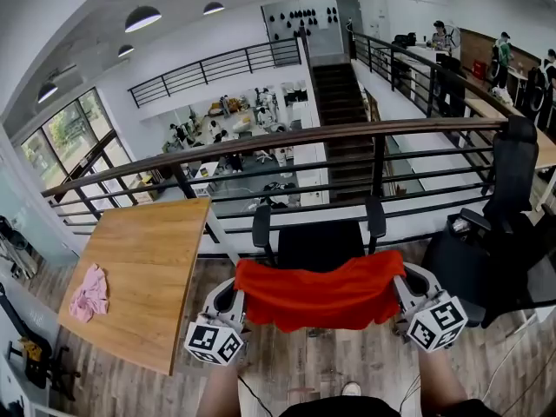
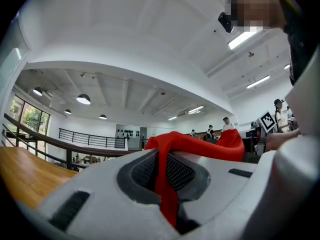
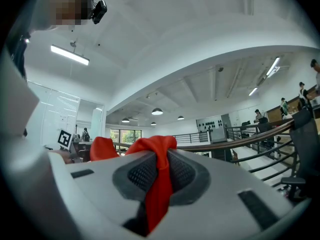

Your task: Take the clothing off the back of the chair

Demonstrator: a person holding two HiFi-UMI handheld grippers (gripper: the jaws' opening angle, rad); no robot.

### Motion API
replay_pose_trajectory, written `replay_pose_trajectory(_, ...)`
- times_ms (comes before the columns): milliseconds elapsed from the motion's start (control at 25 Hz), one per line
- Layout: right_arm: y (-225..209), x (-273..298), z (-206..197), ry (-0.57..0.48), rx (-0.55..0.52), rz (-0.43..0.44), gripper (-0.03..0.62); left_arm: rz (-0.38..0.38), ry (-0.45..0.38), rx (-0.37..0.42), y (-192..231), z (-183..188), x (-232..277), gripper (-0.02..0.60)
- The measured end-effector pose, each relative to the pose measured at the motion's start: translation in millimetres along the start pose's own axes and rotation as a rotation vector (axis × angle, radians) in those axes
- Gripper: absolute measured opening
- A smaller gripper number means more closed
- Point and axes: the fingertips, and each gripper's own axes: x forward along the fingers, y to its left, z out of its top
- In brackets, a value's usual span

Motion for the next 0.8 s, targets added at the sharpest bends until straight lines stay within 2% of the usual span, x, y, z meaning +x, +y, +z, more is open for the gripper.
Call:
replay_pose_trajectory(480,26.8,-20.7,66.4,-0.133,-0.051,0.026,0.045,-0.009,-0.136,0.019,-15.4,72.6,-21.1,0.028)
replay_pose_trajectory(800,47.1,-42.2,94.2,-0.193,-0.089,0.038,0.046,-0.014,-0.212,0.054,-29.2,107.5,-46.2,0.029)
